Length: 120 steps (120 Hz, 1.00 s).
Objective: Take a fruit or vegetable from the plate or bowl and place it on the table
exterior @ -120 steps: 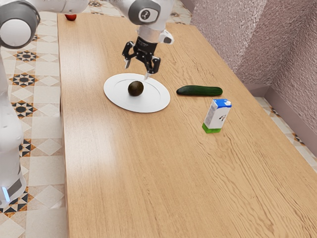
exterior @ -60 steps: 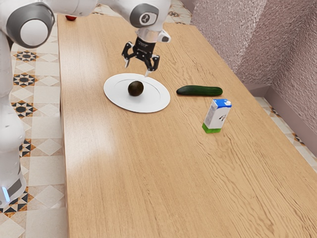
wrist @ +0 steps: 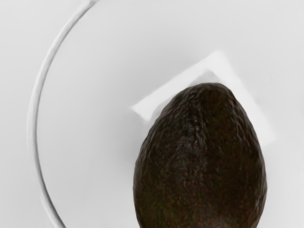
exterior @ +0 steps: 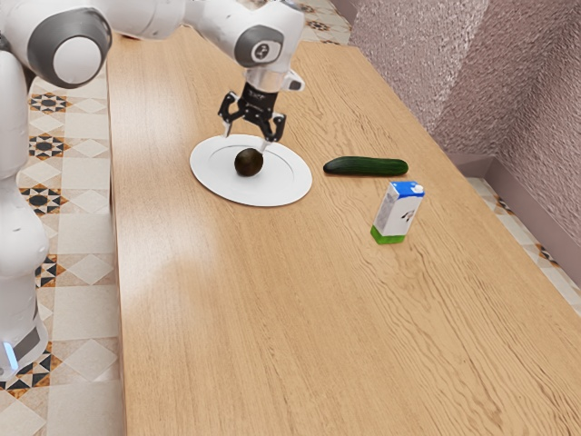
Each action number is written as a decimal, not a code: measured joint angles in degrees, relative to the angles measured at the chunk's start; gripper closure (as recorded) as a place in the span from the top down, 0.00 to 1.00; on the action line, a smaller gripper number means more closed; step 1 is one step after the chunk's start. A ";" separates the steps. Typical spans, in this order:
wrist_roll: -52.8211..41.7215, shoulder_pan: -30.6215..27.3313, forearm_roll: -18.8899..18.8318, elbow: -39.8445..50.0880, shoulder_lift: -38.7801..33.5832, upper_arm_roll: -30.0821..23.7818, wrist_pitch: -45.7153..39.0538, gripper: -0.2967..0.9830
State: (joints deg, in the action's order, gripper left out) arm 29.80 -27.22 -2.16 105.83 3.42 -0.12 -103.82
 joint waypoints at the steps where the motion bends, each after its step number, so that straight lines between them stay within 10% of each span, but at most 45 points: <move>1: 0.01 0.06 0.09 0.00 0.04 -0.01 -0.09 0.77; 120: 0.27 0.47 2.60 3.29 3.27 -0.06 -5.69 0.71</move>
State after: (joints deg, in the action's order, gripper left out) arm 30.07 -26.75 0.44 109.12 6.69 -0.18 -109.51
